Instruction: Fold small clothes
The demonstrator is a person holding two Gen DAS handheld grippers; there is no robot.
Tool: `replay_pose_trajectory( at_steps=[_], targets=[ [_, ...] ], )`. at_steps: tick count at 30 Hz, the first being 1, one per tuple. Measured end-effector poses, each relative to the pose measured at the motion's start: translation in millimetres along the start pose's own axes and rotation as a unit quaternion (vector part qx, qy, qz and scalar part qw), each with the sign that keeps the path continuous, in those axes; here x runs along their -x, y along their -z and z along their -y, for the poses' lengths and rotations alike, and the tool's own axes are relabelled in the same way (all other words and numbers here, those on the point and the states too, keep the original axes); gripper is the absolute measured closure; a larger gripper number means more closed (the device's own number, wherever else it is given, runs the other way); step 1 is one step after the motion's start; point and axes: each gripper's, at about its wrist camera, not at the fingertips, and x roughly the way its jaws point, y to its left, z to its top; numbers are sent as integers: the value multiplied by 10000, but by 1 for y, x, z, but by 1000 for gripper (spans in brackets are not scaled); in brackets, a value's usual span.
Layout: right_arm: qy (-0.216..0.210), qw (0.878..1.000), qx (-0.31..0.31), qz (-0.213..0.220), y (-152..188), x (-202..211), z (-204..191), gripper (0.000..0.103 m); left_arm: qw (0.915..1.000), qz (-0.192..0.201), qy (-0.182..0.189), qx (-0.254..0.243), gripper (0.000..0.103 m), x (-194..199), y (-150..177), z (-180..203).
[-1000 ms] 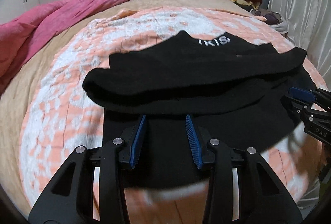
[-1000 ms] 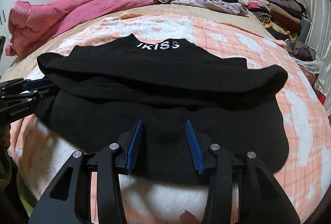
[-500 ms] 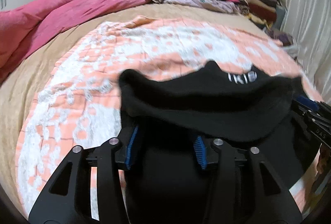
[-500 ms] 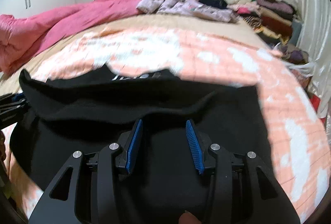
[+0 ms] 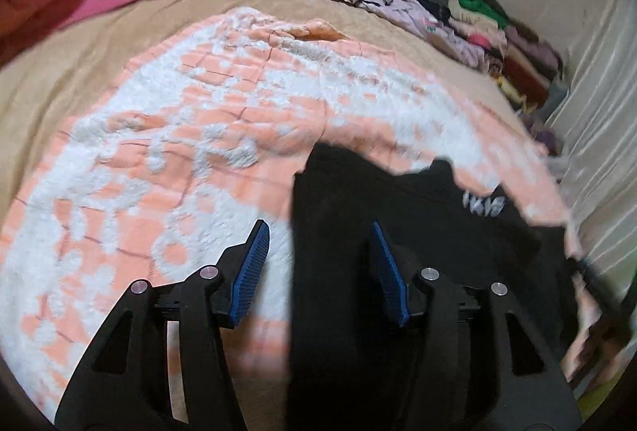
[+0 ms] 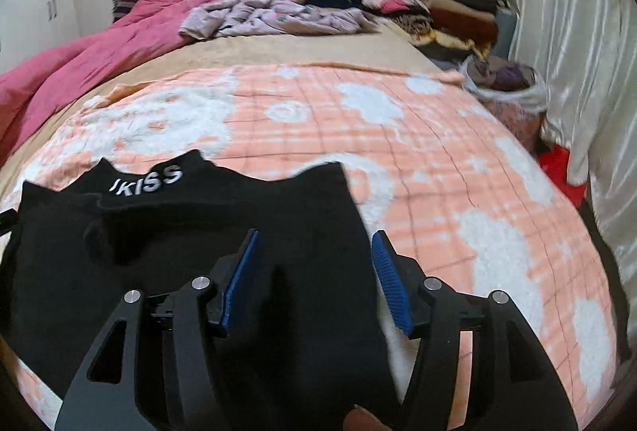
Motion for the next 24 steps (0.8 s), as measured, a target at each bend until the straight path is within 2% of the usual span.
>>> replay_pose_trajectory(
  at_steps=[3, 5, 9, 12, 14, 16, 18, 19, 21, 24],
  targets=[
    [39, 9998, -170, -113, -5, -5, 12, 40, 9996, 92, 98, 241, 50, -3, -9, 1],
    [116, 9997, -63, -188, -9, -9, 12, 38, 9994, 125, 187, 245, 50, -8, -12, 3],
    [253, 9986, 285, -362, -14, -26, 5, 37, 9983, 203, -216, -507, 50, -10, -4, 17],
    [424, 9976, 390, -394, -17, -37, 0, 37, 9975, 274, 64, -650, 50, -10, -4, 15],
    [464, 9970, 484, -380, -18, -44, -5, 39, 9968, 344, -6, -724, 50, -12, -3, 15],
    [416, 9970, 493, -421, -17, -52, -8, 58, 9954, 337, -166, -879, 53, -19, 1, 16],
    [292, 9979, 384, -437, -15, -56, -10, 86, 9951, 276, -149, -941, 70, -24, 3, 16],
    [273, 9983, 337, -386, -14, -55, -12, 91, 9948, 247, -189, -974, 73, -27, 5, 16],
    [325, 9986, 315, -280, -13, -51, -15, 94, 9940, 252, -225, -1038, 90, -27, 6, 17],
    [265, 9995, 176, -76, -16, -40, -12, 94, 9950, 369, 62, -927, 96, -17, 2, 12]
  ],
)
